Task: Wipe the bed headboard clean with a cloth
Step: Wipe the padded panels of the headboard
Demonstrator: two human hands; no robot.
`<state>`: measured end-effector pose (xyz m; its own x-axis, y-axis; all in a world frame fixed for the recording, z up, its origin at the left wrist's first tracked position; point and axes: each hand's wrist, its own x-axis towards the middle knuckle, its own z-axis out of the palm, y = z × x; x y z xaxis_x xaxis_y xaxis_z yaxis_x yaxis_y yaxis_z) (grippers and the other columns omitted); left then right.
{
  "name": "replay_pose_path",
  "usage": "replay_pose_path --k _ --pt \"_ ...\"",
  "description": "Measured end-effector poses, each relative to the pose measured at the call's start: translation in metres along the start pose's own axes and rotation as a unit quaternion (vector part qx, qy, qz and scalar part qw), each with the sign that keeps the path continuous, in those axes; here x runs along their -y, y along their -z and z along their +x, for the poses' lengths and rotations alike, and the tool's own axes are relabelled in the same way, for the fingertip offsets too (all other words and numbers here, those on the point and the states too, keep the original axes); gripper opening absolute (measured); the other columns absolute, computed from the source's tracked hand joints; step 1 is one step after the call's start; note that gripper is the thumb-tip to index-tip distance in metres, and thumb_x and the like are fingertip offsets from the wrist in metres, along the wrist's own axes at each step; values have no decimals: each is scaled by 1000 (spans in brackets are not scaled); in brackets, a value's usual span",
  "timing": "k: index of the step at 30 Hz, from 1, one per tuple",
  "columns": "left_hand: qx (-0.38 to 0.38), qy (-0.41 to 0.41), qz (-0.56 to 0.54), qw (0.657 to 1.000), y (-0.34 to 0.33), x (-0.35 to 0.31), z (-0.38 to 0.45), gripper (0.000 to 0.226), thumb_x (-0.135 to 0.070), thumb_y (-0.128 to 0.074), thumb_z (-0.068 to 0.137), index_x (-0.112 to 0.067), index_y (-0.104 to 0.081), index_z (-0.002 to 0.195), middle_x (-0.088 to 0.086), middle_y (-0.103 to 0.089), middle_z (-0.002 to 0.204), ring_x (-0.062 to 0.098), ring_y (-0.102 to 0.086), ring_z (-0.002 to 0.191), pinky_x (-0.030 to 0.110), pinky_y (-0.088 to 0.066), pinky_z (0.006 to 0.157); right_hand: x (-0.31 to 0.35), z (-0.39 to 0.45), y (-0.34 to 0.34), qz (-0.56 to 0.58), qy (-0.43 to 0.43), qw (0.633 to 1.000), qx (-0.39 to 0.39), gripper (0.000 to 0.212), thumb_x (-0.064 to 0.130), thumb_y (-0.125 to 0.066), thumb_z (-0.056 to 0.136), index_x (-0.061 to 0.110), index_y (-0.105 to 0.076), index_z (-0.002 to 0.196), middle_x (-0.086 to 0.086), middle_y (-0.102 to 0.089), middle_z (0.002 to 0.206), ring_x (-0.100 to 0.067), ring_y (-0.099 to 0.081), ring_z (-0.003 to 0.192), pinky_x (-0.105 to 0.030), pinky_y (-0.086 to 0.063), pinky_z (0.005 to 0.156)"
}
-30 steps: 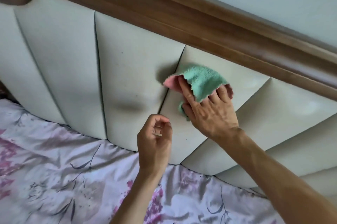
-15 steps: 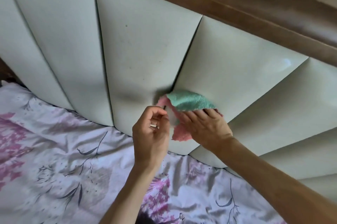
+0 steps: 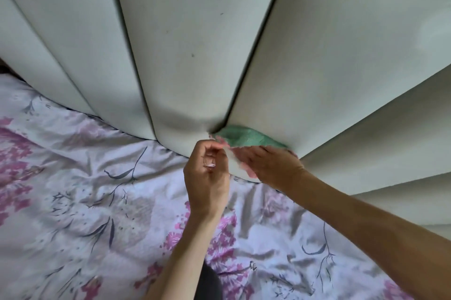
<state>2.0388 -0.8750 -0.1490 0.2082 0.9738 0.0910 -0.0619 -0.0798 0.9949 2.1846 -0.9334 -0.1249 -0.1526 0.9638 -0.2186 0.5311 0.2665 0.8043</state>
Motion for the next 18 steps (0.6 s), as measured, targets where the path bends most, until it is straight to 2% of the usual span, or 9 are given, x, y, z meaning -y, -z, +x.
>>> replay_pose_path --k 2,3,6,7,8,10,12,14,18 --pt "9 4 29 1000 10 17 -4 22 4 -61 87 -18 -63 85 -16 -67 79 8 -62 71 13 -46 64 18 5 -6 29 103 992 70 53 30 -38 99 29 -35 152 18 -48 148 2 -48 131 -17 -38 105" --pt "8 13 36 999 13 24 -6 22 3 -61 87 -19 -63 85 -15 -67 78 7 -61 70 14 -46 63 17 3 -9 59 99 991 69 52 29 -39 98 27 -39 151 15 -49 148 -1 -48 131 -21 -37 106" --pt "-17 51 35 998 10 40 -4 23 1 -60 87 -21 -62 84 -13 -65 74 4 -59 68 17 -46 63 -12 -18 -13 61 -20 996 -62 50 21 -35 86 22 -71 121 -2 -65 115 -23 -60 104 -39 -35 92" --pt "-26 61 35 997 6 44 -1 22 1 -60 88 -21 -62 84 -12 -64 74 4 -59 68 19 -46 64 -18 -24 -20 32 -50 991 -119 47 18 -37 84 17 -72 116 -12 -54 106 -29 -52 98 -44 -31 92" --pt "-35 74 35 996 0 49 1 22 1 -59 88 -20 -62 85 -12 -64 75 4 -58 69 23 -47 65 -21 -27 -23 12 -74 985 -155 43 17 -39 83 16 -73 110 -11 -44 103 -30 -44 95 -46 -30 96" --pt "-44 92 23 995 -7 54 4 21 1 -56 89 -19 -61 85 -10 -63 76 9 -58 70 33 -50 65 -10 -20 -24 -9 -102 978 -179 45 17 -44 79 23 -72 114 -9 -42 107 -29 -41 100 -38 -34 100" --pt "-41 88 18 995 -10 60 8 19 2 -54 90 -16 -62 87 -10 -63 77 8 -58 70 31 -49 65 18 -1 -33 -7 -62 987 -150 43 22 -46 79 23 -69 115 -8 -58 103 -24 -44 101 -29 -37 91" --pt "-38 76 25 996 -6 65 14 17 3 -55 90 -11 -63 90 -11 -64 77 5 -57 70 24 -47 65 50 15 -42 39 -18 997 -59 45 31 -49 76 27 -72 115 12 -71 97 -13 -51 97 -23 -36 83" --pt "-18 63 47 997 5 78 8 16 1 -57 91 -13 -64 92 -12 -67 78 7 -63 74 21 -48 66 101 39 -72 133 49 989 43 42 36 -63 62 38 -78 101 22 -73 104 5 -66 99 -16 -42 92"
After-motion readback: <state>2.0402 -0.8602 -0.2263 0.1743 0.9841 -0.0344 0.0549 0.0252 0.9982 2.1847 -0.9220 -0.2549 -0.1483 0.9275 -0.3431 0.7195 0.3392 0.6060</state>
